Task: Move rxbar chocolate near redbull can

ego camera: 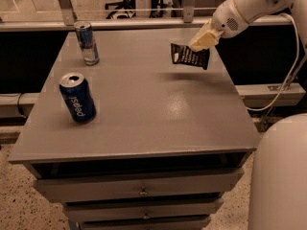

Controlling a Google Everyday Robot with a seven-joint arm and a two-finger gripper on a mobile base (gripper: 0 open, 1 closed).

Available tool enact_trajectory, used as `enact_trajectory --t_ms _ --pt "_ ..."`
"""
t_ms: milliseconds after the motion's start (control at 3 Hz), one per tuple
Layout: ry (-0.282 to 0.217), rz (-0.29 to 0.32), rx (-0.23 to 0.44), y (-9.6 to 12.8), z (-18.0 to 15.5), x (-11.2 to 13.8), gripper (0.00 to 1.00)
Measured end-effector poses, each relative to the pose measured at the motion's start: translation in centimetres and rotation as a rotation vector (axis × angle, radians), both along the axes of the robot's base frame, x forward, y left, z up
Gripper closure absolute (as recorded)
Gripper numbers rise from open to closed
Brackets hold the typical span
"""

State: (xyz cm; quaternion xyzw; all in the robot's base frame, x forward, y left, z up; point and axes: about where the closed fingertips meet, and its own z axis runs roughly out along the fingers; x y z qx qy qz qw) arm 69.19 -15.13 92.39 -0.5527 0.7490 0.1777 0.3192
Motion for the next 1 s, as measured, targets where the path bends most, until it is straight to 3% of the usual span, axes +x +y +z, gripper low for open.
enact_trajectory --t_ms 333,667,1000 --pt "-0.03 0.051 0.057 3.0 0.7 0.9 1.0" --pt "-0.046 0.077 0.168 8.6 1.5 3.5 1.0" --pt "-0.004 0.059 0.257 14.0 1.3 5.6 1.0"
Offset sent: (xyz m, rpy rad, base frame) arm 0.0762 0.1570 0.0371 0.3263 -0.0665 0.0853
